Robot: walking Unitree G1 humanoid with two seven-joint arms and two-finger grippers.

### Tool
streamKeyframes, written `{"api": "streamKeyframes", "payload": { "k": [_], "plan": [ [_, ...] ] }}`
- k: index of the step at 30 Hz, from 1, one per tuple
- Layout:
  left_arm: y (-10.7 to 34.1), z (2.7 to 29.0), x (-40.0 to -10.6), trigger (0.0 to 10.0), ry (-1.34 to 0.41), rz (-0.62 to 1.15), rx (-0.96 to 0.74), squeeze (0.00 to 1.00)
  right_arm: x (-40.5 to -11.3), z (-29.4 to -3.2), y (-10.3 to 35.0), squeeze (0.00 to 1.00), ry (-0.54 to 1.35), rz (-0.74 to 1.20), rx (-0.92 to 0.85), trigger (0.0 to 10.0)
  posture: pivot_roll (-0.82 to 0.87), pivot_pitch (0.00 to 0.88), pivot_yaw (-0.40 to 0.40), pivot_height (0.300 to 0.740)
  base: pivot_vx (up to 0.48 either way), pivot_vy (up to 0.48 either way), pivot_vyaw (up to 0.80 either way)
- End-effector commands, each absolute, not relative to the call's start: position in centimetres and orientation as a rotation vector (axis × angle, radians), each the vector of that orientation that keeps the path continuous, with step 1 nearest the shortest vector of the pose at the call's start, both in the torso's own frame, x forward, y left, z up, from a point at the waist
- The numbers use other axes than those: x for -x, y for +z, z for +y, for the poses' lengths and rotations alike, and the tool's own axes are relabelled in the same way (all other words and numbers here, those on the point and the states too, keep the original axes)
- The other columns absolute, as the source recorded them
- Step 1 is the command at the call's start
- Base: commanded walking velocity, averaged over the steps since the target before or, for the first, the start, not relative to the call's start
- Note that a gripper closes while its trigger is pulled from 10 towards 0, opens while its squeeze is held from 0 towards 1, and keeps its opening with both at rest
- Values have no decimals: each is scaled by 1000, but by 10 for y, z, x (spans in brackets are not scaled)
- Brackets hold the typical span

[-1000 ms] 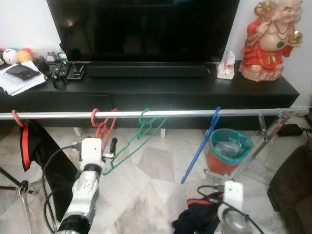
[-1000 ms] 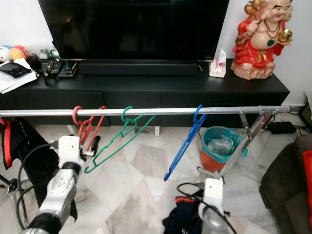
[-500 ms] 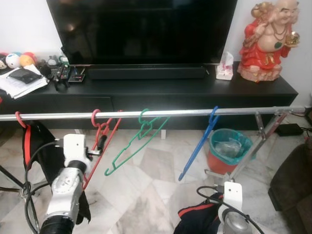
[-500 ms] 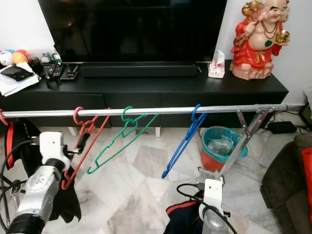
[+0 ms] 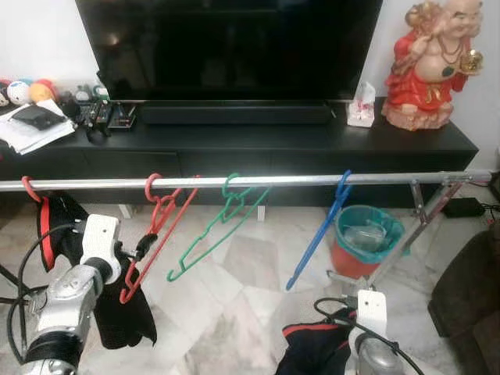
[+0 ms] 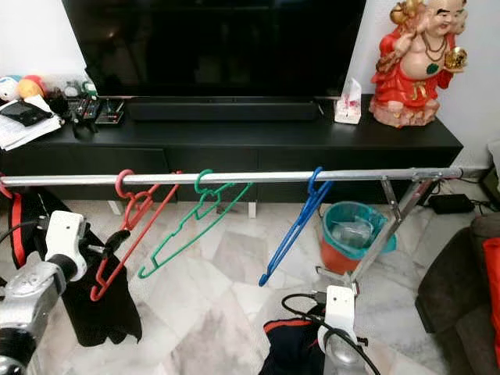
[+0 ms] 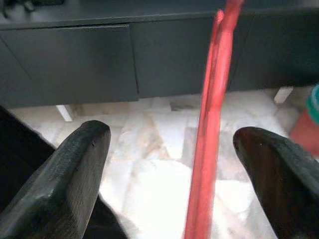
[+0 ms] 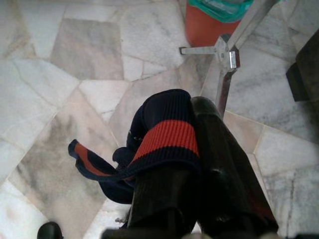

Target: Hang hanger

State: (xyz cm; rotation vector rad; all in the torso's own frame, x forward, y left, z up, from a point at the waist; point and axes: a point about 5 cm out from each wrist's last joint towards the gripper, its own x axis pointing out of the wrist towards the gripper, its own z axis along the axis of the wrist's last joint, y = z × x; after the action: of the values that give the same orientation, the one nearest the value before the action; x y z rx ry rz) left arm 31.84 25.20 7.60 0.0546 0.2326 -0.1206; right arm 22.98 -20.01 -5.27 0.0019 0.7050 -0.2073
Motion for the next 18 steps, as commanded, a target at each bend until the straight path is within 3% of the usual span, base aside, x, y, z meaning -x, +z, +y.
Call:
{"api": "streamKeyframes", "payload": {
  "k": [1, 6, 18],
  "plan": [
    [77, 245, -324, 10000, -110, 219, -40, 0, -235, -200, -49, 0, -200, 686, 6, 10000, 33, 0, -6, 740, 0, 0, 0],
    [74, 220, -338, 10000, -113, 226, 3, 0, -236, -201, -48, 0, -204, 681, 4, 10000, 22, 0, -2, 740, 0, 0, 0],
    [65, 202, -345, 10000, -87, 295, -43, 0, -236, -201, -48, 0, -208, 677, 4, 10000, 7, 0, 0, 740, 0, 0, 0]
  ]
}}
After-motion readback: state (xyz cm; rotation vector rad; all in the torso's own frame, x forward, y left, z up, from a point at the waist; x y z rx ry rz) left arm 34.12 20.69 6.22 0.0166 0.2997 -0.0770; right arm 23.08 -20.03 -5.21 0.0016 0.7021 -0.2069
